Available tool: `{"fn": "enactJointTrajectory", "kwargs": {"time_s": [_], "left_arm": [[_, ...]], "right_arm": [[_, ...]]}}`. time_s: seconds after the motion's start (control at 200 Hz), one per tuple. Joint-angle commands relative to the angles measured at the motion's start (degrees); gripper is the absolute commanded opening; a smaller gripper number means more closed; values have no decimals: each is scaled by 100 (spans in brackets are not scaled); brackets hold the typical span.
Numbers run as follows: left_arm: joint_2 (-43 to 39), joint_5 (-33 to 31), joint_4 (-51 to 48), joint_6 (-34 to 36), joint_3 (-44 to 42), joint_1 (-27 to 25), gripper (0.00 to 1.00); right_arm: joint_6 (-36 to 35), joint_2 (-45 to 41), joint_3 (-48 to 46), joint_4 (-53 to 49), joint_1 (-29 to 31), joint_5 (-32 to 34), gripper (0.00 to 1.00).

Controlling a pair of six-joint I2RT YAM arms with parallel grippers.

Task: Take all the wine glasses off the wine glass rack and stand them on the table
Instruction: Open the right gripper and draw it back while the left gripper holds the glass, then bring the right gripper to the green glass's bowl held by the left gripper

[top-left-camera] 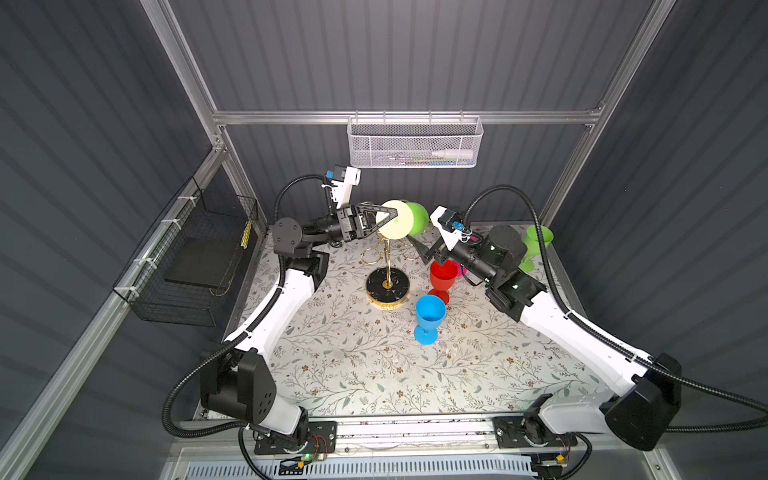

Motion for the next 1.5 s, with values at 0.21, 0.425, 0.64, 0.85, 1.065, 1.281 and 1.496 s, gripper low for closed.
{"fn": "enactJointTrajectory", "kwargs": {"time_s": [0.21,0.425,0.64,0.85,1.065,1.281,1.496], "left_arm": [[-250,-72,123,42,-26,-15,0],[-229,-63,121,-6,0,-15,0],[-164,-84,281,-133,44,-15,0],[-111,-109,290,-149,59,-15,0],[-65,-84,292,-170,108,-15,8],[-105,-79,230,-2,145,119,51],[-241,-479,-101,439,-102,479,64]], "right_arm": [[80,517,643,332,99,-132,99],[116,709,806,263,104,-163,98],[153,763,866,150,110,-200,88],[117,761,860,28,138,-142,72],[117,648,792,-85,159,-71,62],[90,302,677,-625,228,117,54],[386,-306,972,-2264,291,526,45]]}}
